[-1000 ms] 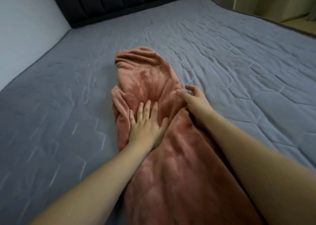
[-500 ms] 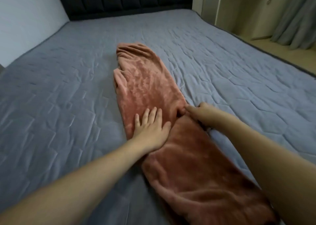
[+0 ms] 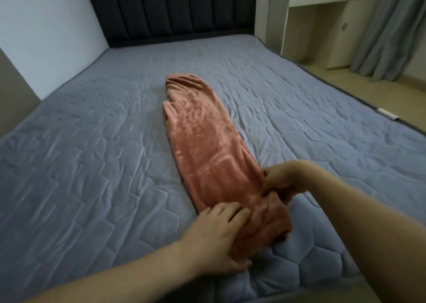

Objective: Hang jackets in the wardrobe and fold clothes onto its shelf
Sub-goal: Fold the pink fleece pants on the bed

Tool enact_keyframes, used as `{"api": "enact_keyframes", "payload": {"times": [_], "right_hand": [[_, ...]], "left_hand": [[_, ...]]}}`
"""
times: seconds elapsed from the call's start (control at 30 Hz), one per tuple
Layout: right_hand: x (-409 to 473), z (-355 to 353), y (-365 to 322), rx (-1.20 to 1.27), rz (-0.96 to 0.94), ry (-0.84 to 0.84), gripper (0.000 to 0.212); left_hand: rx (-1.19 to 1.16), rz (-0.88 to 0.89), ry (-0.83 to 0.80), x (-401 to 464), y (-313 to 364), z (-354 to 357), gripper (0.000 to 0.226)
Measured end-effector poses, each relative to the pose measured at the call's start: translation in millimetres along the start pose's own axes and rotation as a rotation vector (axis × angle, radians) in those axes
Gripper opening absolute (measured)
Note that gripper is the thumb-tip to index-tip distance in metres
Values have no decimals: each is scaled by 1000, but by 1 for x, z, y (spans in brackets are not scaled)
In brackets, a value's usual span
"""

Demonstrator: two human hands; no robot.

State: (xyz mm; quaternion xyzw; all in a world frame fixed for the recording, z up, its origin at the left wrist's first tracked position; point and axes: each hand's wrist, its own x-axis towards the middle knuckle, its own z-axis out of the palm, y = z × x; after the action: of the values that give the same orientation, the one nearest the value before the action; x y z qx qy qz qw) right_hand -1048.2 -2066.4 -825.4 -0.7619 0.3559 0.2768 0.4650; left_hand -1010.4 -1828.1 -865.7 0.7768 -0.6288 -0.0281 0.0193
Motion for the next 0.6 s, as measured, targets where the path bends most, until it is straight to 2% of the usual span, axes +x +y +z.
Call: {"api": "enact_keyframes", "payload": {"times": [0.1,0.17,0.27,0.33,0.37,0.4,0.43,0.47,0.5,0.53,0.6], "right_hand": [[-8,-3,8,-29,-183,299,64],[-17,-5,14,-326,-363,438,69],[-30,0,20,-843,-539,451,93],[-45,12,10,-906,-603,450,107],[-53,19,0,-853,-651,460,102],[-63,24,-13,-748,-710,459,87],[-72,28,-25,-619,-752,428,63],[-80,31,-37,-525,-740,372,38],[-90,35,-48,-491,-686,290,21],[-100,39,-59,-503,-608,184,16],[-119,48,-77,-526,-413,-50,17]], "left_hand": [[-37,0,65,4,-16,-15,55],[-134,-56,103,9,-28,-31,34],[-601,-263,145,9,-48,-61,40],[-880,-363,235,-2,-60,-80,62],[-941,-389,255,-11,-66,-89,71],[-952,-388,251,-22,-70,-99,71],[-940,-367,221,-33,-72,-107,65],[-933,-332,166,-45,-73,-116,61],[-949,-288,99,-57,-73,-125,60],[-975,-262,21,-70,-71,-135,58],[-1040,-252,-152,-92,-64,-156,50]]}}
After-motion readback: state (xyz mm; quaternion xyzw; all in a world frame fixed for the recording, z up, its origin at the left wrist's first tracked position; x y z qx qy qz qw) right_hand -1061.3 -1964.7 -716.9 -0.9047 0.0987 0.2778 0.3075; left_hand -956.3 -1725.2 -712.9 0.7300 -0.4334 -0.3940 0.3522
